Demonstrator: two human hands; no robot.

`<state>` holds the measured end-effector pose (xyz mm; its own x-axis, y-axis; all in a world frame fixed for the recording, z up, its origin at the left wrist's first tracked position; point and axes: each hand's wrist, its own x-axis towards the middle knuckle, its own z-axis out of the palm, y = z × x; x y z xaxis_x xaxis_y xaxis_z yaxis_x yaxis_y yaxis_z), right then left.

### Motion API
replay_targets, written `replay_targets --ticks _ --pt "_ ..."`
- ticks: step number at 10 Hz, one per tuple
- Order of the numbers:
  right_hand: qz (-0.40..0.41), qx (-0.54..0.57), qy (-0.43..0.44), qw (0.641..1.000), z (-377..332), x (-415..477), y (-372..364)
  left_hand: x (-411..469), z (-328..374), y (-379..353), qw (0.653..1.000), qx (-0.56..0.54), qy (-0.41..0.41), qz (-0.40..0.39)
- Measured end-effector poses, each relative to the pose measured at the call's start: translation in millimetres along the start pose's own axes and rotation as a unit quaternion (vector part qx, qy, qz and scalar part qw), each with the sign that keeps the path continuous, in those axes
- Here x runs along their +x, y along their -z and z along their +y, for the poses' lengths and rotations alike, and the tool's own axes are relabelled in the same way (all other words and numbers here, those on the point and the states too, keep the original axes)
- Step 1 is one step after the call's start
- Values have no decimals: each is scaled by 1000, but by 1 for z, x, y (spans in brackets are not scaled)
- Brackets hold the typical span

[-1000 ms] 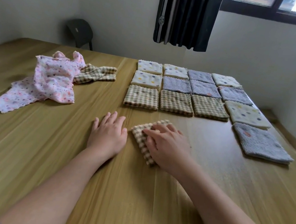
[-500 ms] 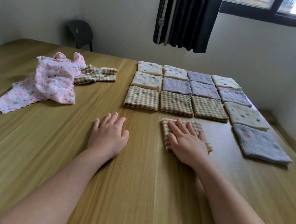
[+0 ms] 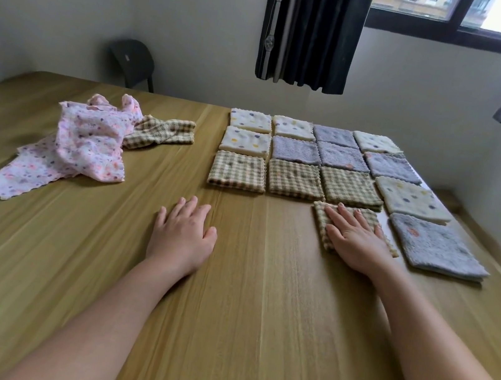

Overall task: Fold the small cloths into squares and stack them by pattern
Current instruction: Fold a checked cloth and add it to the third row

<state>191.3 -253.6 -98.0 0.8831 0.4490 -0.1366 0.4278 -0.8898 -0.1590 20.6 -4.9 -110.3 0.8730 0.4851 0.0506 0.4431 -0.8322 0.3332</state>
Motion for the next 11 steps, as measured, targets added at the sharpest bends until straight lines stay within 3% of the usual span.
replay_targets --ticks 5,6,7,9,11 --pt "34 13 -1 999 10 -4 4 -1 0 2 1000 -13 -3 -4" --pt "85 31 47 995 -17 -9 10 2 -6 12 999 -36 -22 25" --pt "106 42 127 985 -55 -11 13 13 -26 24 991 -40 -35 122" --pt "89 87 244 962 -150 2 -1 48 -94 48 972 38 -14 232" --pt "88 119 301 942 -242 40 -11 78 -149 54 977 48 79 193"
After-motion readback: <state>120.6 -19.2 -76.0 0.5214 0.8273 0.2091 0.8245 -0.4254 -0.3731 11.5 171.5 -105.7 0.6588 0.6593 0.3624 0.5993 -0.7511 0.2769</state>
